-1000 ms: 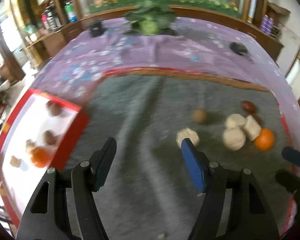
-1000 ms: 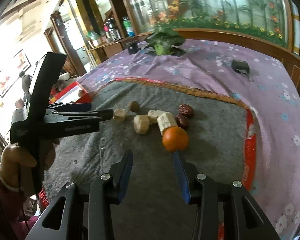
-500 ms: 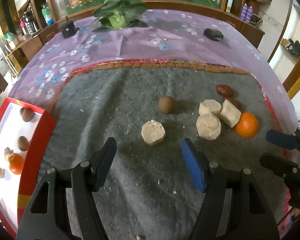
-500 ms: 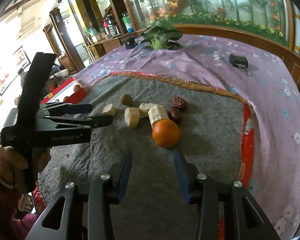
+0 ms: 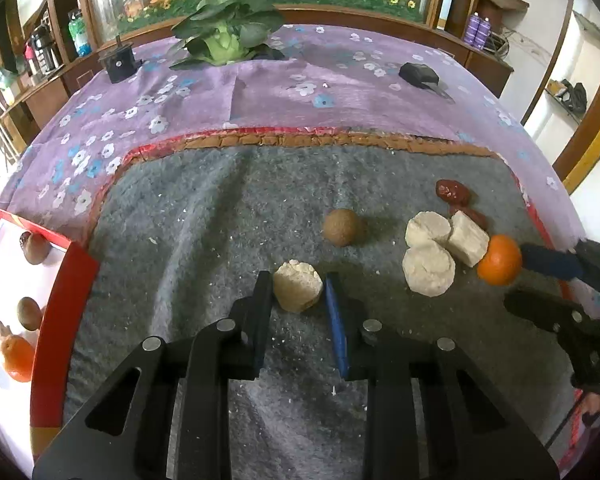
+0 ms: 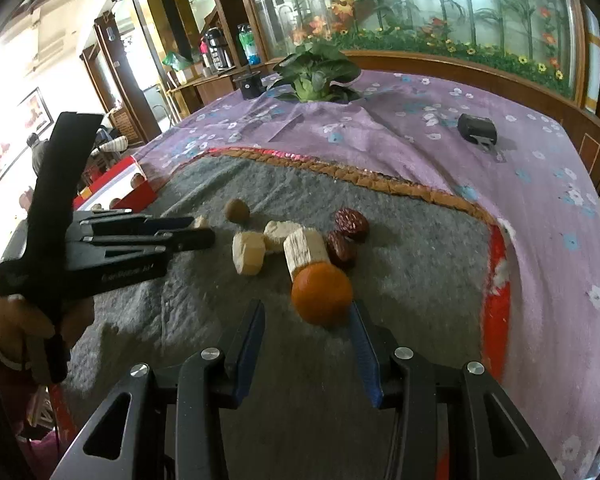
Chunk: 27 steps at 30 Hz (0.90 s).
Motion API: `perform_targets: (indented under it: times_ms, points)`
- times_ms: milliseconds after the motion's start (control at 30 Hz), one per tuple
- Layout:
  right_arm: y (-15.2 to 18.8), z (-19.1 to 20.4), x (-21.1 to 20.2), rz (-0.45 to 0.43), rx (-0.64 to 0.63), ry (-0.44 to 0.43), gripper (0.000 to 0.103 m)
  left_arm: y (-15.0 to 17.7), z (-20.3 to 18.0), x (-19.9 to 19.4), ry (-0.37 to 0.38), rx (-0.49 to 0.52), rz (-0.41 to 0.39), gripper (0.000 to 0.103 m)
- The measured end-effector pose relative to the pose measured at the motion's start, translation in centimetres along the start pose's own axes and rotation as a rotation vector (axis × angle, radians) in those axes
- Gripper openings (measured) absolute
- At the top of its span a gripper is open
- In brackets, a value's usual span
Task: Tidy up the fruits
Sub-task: 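Grasp a round beige piece with the left tool while the right tool grasps a mandarin, then carry the beige piece and the mandarin over the tray with both tools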
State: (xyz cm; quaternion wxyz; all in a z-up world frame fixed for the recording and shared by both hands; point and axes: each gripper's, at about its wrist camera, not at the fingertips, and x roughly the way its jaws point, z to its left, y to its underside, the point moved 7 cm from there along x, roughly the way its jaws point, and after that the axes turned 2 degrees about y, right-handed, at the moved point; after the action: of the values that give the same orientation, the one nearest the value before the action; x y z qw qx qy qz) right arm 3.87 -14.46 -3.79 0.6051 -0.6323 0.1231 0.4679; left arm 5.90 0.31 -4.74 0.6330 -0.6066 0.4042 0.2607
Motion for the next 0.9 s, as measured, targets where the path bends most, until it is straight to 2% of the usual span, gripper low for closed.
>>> perform_targets:
  times_ms: [167,233,300,533,667,900]
  points:
    - [-0.6,-0.3,1.5,0.031,-0.047,0.077,0.046,-0.1,0.1,0.0,0.016,-0.01,0.002,0.025]
    - [-0.2,-0.5,2.1,0.054,-0.051,0.085,0.039,0.0,0.2,-0.1,0.013,-0.012,0.003,0.025]
    - [-0.1,-0.6,2.1,0.039,-0.053,0.097,0.035,0.0,0.2,-0.2,0.008,-0.016,0.003,0.025]
    - [0.2,0.5,-1.0,-0.014,-0.015,0.064,0.034,0.5,0.6,-2.0,0.005,-0.029,-0.015,0.025]
    - [0.1,2.7,-2.3,-0.037,-0.02,0.018,0.034,0.7,1.1,-3.6,-0.008,-0.034,-0.038,0.025]
    - [-0.7,7.6,-1.8,-0.041,-0.08,-0.053,0.034,1.5,3.2,-6.4,-0.064,-0.05,-0.07,0.025]
